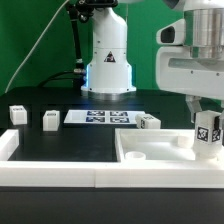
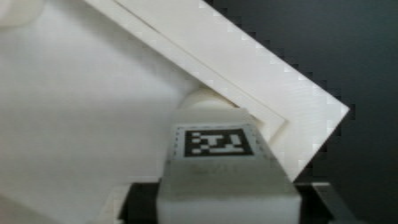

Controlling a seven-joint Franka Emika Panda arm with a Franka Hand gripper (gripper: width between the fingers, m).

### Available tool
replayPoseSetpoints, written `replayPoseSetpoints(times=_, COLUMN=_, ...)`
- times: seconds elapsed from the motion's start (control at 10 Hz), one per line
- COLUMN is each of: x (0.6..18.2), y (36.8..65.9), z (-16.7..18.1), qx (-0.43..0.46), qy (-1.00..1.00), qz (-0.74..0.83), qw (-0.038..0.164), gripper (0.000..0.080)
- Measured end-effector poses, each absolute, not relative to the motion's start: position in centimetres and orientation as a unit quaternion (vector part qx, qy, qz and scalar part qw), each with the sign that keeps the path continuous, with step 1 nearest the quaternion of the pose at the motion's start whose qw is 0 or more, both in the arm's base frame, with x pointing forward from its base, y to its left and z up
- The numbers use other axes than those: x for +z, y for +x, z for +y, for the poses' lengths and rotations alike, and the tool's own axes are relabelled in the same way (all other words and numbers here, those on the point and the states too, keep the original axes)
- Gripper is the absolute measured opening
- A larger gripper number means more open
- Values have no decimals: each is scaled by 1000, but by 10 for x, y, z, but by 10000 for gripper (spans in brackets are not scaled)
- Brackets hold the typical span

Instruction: Assemble one leg

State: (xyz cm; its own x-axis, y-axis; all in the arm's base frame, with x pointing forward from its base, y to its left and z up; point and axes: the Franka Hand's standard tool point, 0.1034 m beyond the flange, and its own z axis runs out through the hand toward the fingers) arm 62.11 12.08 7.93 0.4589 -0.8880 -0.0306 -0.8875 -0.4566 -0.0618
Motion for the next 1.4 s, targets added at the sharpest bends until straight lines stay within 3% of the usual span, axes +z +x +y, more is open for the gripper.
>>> replayPoseSetpoints(times=0.3, x=79, y=619, z=125, qx=3, qy=-727, qz=686, qw=31, gripper=291)
replayPoseSetpoints(times=0.7, x=79, y=620, z=124, qx=17, qy=-650, qz=758, qw=44, gripper=291)
replayPoseSetpoints(times=0.9, x=80, y=622, z=123, qx=15, qy=-697, qz=715, qw=46, gripper=537)
replayPoseSetpoints(times=1.0, x=82, y=624, z=124, qx=12, qy=-725, qz=687, qw=47, gripper=614)
replayPoseSetpoints(times=1.4, x=83, y=630, z=125, qx=3, qy=-883, qz=467, qw=46, gripper=648)
